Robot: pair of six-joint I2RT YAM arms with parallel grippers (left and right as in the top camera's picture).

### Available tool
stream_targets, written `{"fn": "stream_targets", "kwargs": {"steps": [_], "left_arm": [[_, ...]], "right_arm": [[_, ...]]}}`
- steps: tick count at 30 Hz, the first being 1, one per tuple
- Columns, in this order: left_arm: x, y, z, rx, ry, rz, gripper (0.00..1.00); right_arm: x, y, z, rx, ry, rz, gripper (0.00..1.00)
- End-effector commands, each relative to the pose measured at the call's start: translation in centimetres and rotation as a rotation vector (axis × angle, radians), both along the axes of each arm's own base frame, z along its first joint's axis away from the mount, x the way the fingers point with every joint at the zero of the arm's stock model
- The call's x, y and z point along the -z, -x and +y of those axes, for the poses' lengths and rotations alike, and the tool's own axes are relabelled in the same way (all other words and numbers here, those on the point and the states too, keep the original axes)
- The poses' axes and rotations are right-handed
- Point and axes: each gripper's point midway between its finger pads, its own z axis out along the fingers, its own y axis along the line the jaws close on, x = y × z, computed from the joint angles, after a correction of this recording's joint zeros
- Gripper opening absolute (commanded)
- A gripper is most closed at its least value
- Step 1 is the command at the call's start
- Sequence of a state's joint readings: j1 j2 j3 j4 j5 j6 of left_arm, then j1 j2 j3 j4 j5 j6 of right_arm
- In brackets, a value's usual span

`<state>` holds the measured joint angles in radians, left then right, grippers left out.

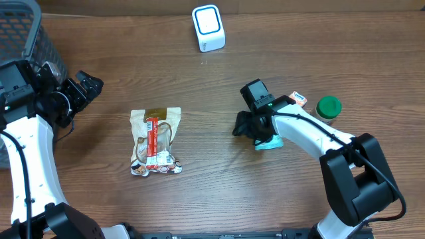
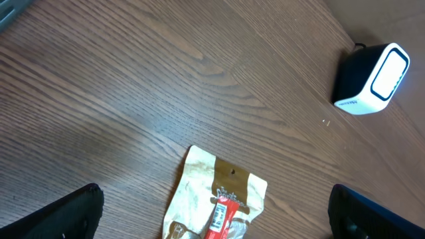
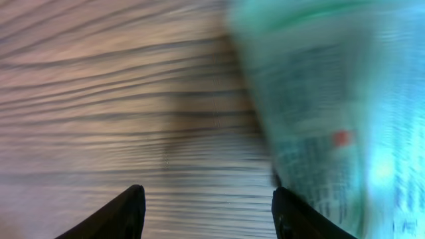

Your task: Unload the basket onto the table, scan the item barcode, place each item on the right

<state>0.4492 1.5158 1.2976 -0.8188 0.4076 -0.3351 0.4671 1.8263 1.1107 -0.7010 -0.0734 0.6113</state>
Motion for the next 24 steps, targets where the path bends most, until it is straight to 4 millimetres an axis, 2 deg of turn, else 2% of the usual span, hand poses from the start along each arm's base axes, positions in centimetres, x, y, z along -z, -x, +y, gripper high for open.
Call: {"fn": "stream_targets", "kwargs": {"steps": [1, 7, 13, 15, 24], "left_arm": [[-0.8, 0.0, 0.1, -0.005, -0.007, -0.020, 1.00], [-0.8, 0.0, 0.1, -0.005, -0.007, -0.020, 1.00], [-0.8, 0.0, 0.1, -0.005, -0.007, -0.020, 0.99], [-0.8, 0.0, 0.1, -0.005, -0.007, -0.020, 1.00], [-0.8, 0.0, 0.1, -0.005, -0.007, -0.020, 0.99]], "right_arm": [[0.4, -0.8, -4.1, 0.095, 0.154, -0.025, 0.63], [0.5, -0.6, -7.2, 0.146, 0.243, -0.005, 0.66], [0.5, -0.8, -8.1, 0.173, 0.243, 0.004, 0.68], [0.6, -0.6, -7.6, 0.167, 0.215, 0.016, 0.69], [0.1, 0.2, -1.9, 0.111, -0.099, 0.099, 0.70]]}}
